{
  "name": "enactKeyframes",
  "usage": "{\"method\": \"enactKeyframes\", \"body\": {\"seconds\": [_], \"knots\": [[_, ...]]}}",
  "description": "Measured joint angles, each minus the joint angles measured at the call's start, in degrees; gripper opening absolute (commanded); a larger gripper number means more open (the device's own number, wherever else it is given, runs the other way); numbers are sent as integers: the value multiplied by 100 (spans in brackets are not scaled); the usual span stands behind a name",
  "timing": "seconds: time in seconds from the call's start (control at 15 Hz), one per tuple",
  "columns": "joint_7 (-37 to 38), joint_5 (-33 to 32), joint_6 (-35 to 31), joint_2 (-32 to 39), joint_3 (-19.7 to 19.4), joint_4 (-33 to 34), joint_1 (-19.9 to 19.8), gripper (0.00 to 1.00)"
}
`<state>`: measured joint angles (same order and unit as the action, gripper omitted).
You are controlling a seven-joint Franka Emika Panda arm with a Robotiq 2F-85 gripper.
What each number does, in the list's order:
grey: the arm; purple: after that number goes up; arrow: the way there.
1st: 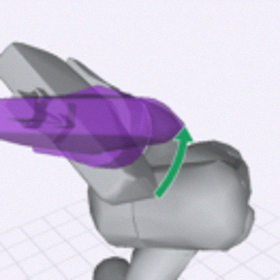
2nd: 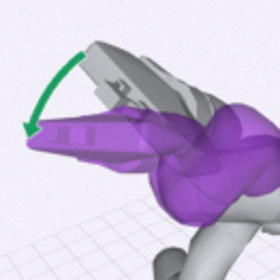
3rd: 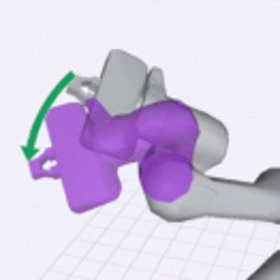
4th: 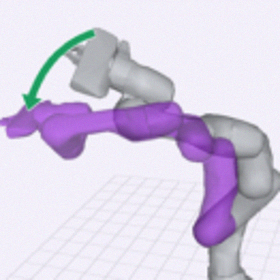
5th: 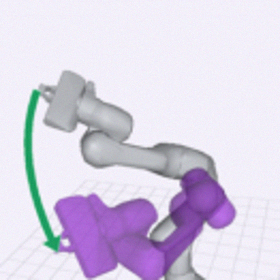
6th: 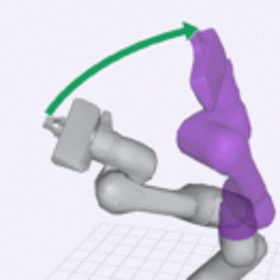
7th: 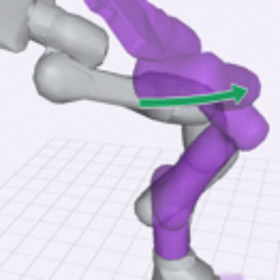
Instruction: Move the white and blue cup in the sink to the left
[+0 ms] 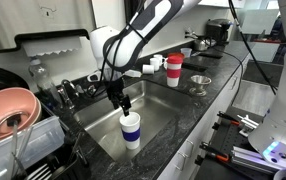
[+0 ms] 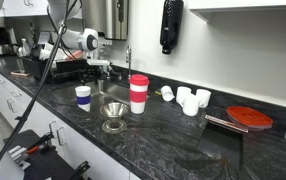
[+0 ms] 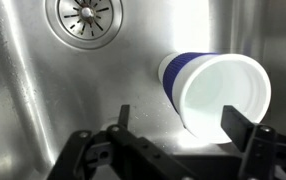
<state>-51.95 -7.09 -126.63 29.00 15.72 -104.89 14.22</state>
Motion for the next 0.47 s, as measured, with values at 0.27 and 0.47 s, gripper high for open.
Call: {"method": "enactKeyframes", "body": {"seconds": [0.27,0.47], "knots": [[77,205,301,-431,6,-17,-88,100],[83,245,359,-524,14,-98,-100,100]]}}
